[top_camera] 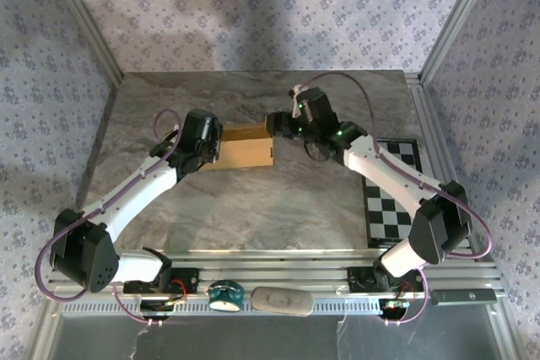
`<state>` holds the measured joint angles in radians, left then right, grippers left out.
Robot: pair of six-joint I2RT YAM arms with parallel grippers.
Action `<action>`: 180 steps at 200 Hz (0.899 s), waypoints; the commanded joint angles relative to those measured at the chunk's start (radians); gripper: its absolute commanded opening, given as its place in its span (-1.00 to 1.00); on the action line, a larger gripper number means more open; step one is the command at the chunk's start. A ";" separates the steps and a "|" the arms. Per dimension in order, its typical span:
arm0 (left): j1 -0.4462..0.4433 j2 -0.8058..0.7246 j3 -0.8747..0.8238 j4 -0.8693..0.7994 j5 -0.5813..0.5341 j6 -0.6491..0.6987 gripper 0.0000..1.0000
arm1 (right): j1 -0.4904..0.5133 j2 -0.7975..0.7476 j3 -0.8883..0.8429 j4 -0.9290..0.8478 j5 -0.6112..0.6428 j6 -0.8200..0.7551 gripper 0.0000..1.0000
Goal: Fold the paper box
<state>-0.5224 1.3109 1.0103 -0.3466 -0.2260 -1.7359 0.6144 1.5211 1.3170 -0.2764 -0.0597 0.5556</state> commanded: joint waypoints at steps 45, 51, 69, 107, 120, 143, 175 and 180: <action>-0.015 -0.022 -0.014 -0.057 -0.013 0.015 0.00 | -0.115 0.204 0.226 -0.230 -0.320 0.516 0.27; -0.016 -0.022 -0.013 -0.057 -0.013 0.016 0.00 | -0.117 0.219 0.232 -0.231 -0.336 0.532 0.25; -0.017 -0.021 -0.015 -0.057 -0.016 0.018 0.00 | -0.119 0.249 0.246 -0.234 -0.369 0.572 0.16; -0.017 -0.016 -0.013 -0.057 -0.014 0.022 0.00 | -0.114 0.258 0.235 -0.281 -0.374 0.573 0.10; -0.017 -0.017 -0.014 -0.057 -0.015 0.022 0.00 | -0.118 0.252 0.202 -0.246 -0.381 0.590 0.07; -0.016 -0.015 -0.014 -0.058 -0.014 0.022 -0.01 | -0.123 0.255 0.200 -0.233 -0.388 0.595 0.00; -0.017 -0.015 -0.013 -0.060 -0.016 0.022 -0.01 | -0.121 0.251 0.201 -0.247 -0.382 0.571 -0.02; -0.017 -0.015 -0.012 -0.060 -0.017 0.022 -0.01 | -0.120 0.250 0.206 -0.254 -0.377 0.561 -0.01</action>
<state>-0.5316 1.3090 1.0088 -0.3492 -0.2321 -1.7348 0.4950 1.7866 1.5242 -0.4973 -0.4347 1.1316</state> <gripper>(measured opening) 0.497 0.494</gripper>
